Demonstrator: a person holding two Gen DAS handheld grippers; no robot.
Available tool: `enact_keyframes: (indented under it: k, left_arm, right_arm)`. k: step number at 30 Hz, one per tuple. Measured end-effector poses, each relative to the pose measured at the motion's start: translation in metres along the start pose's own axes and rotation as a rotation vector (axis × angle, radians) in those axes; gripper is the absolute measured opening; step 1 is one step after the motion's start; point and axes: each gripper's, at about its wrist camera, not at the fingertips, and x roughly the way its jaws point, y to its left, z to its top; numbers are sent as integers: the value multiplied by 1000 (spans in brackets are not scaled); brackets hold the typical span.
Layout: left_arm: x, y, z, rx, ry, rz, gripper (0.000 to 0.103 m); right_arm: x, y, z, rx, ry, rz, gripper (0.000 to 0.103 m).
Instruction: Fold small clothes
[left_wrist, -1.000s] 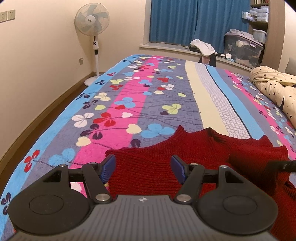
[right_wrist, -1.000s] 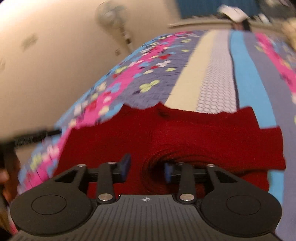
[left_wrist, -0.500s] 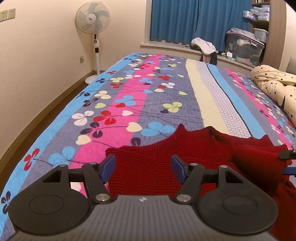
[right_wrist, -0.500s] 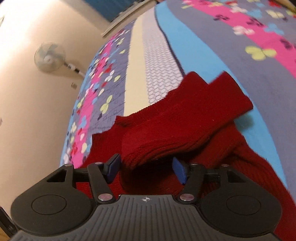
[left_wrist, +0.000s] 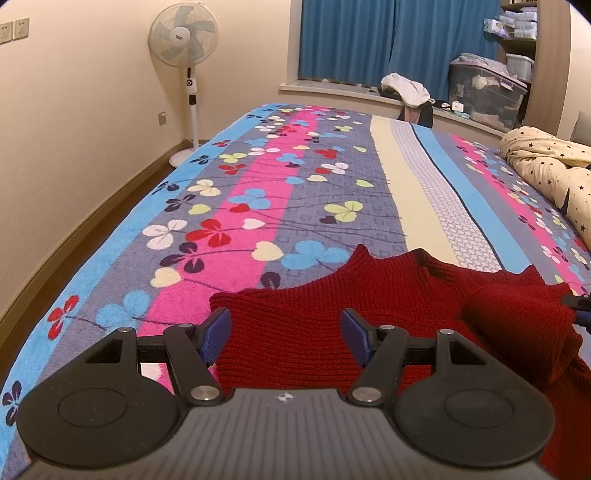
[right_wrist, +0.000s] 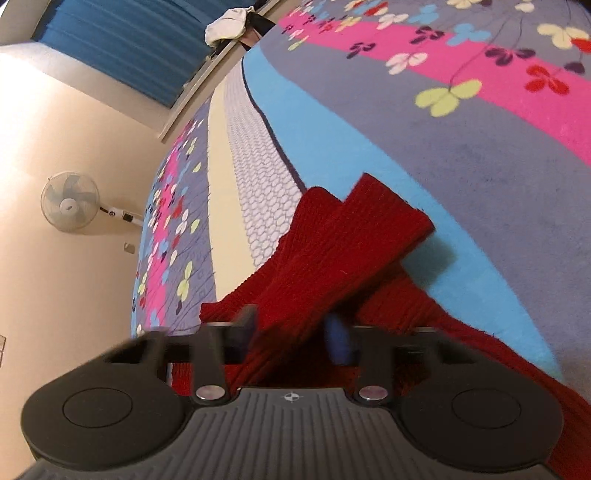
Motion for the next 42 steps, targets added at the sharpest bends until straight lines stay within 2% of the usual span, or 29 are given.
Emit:
enact_keyframes:
  k: [2, 4, 7, 9, 11, 12, 15, 18, 21, 25, 28, 31, 33, 35, 42]
  left_arm:
    - [0, 0, 0, 0, 1, 1, 71]
    - [0, 0, 0, -1, 0, 1, 71]
    - [0, 0, 0, -4, -2, 2, 71]
    - [0, 0, 1, -5, -2, 5, 71]
    - [0, 1, 2, -9, -3, 10, 71]
    - [0, 1, 2, -10, -4, 12, 71]
    - [-1, 4, 2, -18, 1, 19, 71]
    - [0, 9, 4, -51, 7, 12, 74]
    - [-1, 20, 8, -116, 13, 2, 74]
    - [-1, 38, 11, -218, 24, 7, 74]
    - [3, 51, 8, -315, 82, -24, 74]
    - [12, 56, -2, -392, 217, -78, 74]
    - [18, 51, -8, -367, 277, -75, 73]
    - [23, 41, -11, -294, 307, -41, 73]
    - [25, 26, -20, -196, 330, -32, 73]
  right_arm:
    - [-3, 4, -1, -9, -26, 36, 12]
    - [-13, 20, -3, -82, -92, 84, 12]
    - [-29, 60, -18, -295, -139, 258, 12]
    - [-34, 85, -37, -447, -91, 379, 12]
    - [-28, 106, -60, -570, 29, 470, 12]
    - [-21, 113, -72, -609, 105, 484, 12]
    - [0, 125, -103, -743, 247, 412, 23]
    - [2, 126, -104, -745, 273, 379, 25]
    - [-11, 121, -82, -667, 206, 404, 45]
    - [-18, 104, -55, -571, 117, 358, 47]
    - [-12, 97, -46, -545, 66, 238, 47]
    - [-3, 91, -40, -547, 25, 54, 47]
    - [-1, 82, -39, -525, 18, -31, 47]
    - [-3, 70, -35, -488, 19, -75, 47]
    - [1, 59, -33, -461, 18, -104, 47]
